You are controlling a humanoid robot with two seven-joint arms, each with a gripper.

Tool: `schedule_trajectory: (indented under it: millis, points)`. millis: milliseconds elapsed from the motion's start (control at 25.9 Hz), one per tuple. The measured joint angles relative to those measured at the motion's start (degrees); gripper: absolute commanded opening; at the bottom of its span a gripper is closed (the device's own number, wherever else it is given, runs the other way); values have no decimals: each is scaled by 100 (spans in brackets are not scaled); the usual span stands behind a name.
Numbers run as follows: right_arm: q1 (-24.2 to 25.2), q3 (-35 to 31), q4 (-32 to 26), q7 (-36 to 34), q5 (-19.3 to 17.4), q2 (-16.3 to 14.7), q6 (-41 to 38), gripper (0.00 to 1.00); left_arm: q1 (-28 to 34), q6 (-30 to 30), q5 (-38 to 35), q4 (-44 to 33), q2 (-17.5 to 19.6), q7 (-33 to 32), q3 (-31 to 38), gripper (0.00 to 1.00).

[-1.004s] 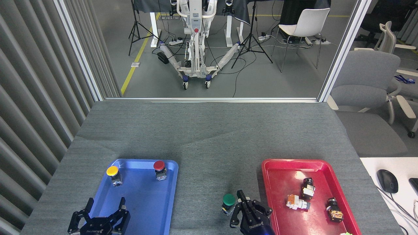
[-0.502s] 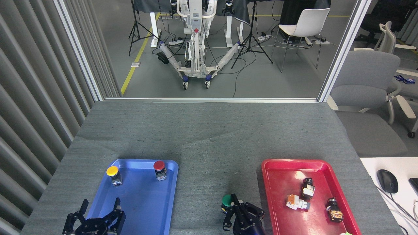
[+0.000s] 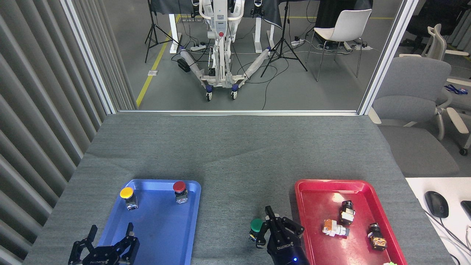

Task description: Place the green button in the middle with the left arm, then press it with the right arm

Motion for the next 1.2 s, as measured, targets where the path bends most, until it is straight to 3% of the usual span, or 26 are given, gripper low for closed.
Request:
schedule_trajectory:
  millis: [541,1197]
  points:
    - [269,-1336,-423,-83,-7,-206,-320,99,-2,3,31,39,0,2,41,99]
    - [360,-1740,-566,-258,-2,-234,-331,99,0,-8,32,60,0,4,44,99]
